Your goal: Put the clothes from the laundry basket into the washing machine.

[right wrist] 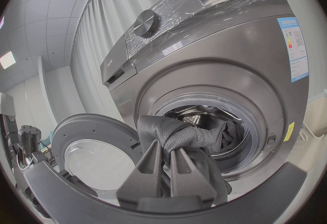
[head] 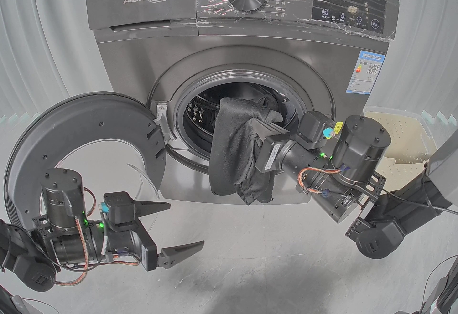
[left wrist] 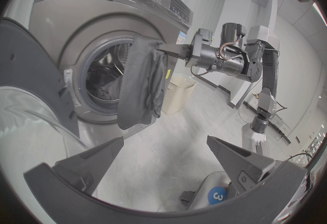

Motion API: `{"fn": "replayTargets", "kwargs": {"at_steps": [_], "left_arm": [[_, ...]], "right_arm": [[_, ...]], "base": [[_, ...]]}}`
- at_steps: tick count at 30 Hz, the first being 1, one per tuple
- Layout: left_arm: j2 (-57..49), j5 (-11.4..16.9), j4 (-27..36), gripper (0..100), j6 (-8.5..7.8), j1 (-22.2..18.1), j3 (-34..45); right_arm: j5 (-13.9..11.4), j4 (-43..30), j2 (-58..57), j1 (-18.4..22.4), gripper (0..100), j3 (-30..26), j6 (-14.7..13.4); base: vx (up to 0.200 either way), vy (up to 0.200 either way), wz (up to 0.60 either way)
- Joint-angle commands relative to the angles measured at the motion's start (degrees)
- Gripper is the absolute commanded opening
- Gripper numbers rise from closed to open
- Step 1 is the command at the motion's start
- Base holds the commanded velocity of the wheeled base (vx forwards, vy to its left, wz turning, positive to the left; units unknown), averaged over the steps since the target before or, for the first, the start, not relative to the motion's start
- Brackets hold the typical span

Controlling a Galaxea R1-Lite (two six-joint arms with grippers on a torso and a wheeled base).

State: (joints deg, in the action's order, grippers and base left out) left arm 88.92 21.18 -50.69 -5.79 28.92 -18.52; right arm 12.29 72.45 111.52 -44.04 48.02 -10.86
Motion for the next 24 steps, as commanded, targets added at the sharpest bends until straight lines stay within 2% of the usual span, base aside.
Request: {"fn": "replayTargets", "kwargs": {"at_steps": [1,4,7,9,12,15,16,17,24], "left_arm": [[4.6,0.36,-0.73,100,0.25,2.2,-1.08],[6.79,0.53,-0.82,100,0.87,2.46,-3.1],[8.2,1.41,-0.82,100,2.54,2.55,-4.6],[8.73,2.38,-0.82,100,4.91,3.52,-5.48],[9.87,2.47,-0.82,100,9.22,4.83,-7.67],[10.66,2.47,-0.82,100,12.82,5.1,-9.61],[10.66,2.47,-0.82,100,12.82,5.1,-9.61],[11.63,2.47,-0.82,100,13.96,5.36,-10.4],[16.81,2.2,-4.24,100,14.32,6.24,-11.98]], "right_arm": [[0.81,-0.03,0.37,-0.34,0,0.32,-0.04],[0.81,-0.03,0.45,-0.34,0,0.23,-0.04],[0.81,-0.03,0.63,-0.52,0,0.23,-0.04],[0.81,0.06,0.63,-0.6,0,0.15,-0.04],[0.9,0.06,0.98,-0.52,0,0.23,-0.04],[0.9,0.06,1.16,-0.6,0,0.23,-0.04],[0.9,0.06,1.16,-0.6,0,0.23,-0.04],[0.9,0.15,1.16,-0.6,0,0.23,-0.04],[0.9,0.41,1.16,-0.69,0,0.23,-0.04]], "base": [[0.0,0.0,0.0],[0.0,0.0,0.0],[0.0,0.0,0.0],[0.0,0.0,0.0],[0.0,0.0,0.0],[0.0,0.0,0.0],[0.0,0.0,0.0],[0.0,0.0,0.0],[0.0,0.0,0.0]]}}
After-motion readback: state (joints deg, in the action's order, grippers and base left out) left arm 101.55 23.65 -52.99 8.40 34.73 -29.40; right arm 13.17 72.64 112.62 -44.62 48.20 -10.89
